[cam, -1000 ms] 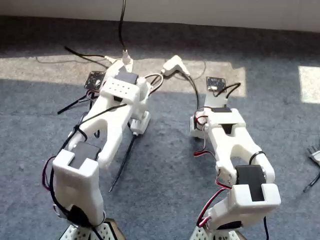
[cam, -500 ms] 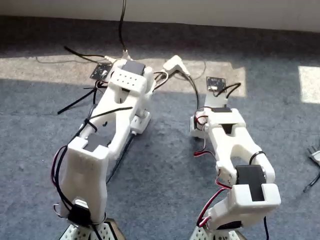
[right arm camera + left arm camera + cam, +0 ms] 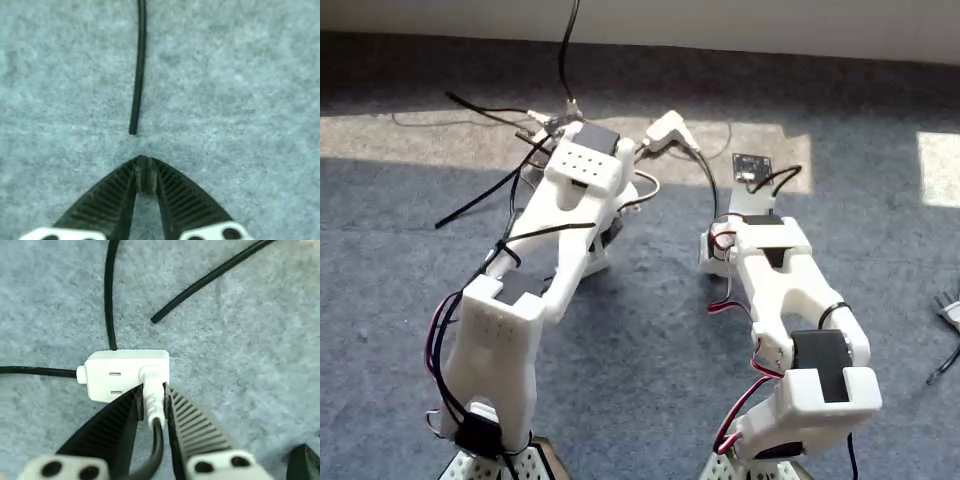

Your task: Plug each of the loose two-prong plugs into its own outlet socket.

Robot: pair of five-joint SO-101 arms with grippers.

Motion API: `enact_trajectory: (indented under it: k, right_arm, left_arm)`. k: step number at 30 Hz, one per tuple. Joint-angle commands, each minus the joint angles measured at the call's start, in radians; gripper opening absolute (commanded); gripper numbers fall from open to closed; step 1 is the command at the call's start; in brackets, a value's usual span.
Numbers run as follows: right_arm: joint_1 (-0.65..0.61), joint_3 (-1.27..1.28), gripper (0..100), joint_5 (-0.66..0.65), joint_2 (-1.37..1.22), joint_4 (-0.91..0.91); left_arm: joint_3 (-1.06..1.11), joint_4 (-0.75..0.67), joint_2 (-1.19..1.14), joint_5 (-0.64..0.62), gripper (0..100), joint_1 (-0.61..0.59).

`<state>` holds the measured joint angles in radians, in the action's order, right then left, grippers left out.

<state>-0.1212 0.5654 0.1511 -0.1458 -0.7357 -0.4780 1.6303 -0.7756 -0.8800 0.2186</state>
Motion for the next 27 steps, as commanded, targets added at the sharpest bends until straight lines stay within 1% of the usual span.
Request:
enact_trajectory:
  k: [1,3,5,8,10,13,18,20,22,24,27]
  right_arm:
    - [0.022,-0.048,0.8,0.003,-0.001,-0.001]
    - [0.022,-0.048,0.8,0.003,-0.001,-0.001]
    - [0.022,-0.048,0.8,0.003,-0.001,-0.001]
    - [0.022,-0.048,0.8,0.003,-0.001,-0.001]
    - [0.022,-0.048,0.8,0.003,-0.001,-0.001]
    - [0.022,-0.048,0.8,0.003,-0.001,-0.001]
    - [0.022,-0.048,0.8,0.003,-0.001,-0.001]
    - [0.022,-0.048,0.8,0.003,-0.001,-0.001]
    - [0.022,-0.048,0.8,0.003,-0.001,-0.001]
    - [0.022,-0.048,0.8,0.003,-0.001,-0.001]
    - [0.022,-0.048,0.8,0.003,-0.001,0.001]
  left_arm:
    - [0.005,0.037,-0.024,0.147,1,0.007]
    - [0.008,0.046,-0.007,0.23,1,0.004]
    - [0.007,0.074,-0.002,0.281,1,-0.004]
    - [0.015,0.086,-0.016,0.258,1,-0.041]
    - [0.013,0.084,-0.051,0.261,1,-0.082]
    - [0.007,0.087,-0.082,0.264,1,-0.105]
    - [0.007,0.087,-0.082,0.269,1,-0.091]
    - [0.005,0.087,-0.081,0.322,2,-0.076]
    - [-0.01,0.091,-0.079,0.382,5,-0.053]
    - [-0.033,0.12,-0.068,0.414,8,-0.036]
    - [-0.035,0.124,-0.013,0.45,12,-0.039]
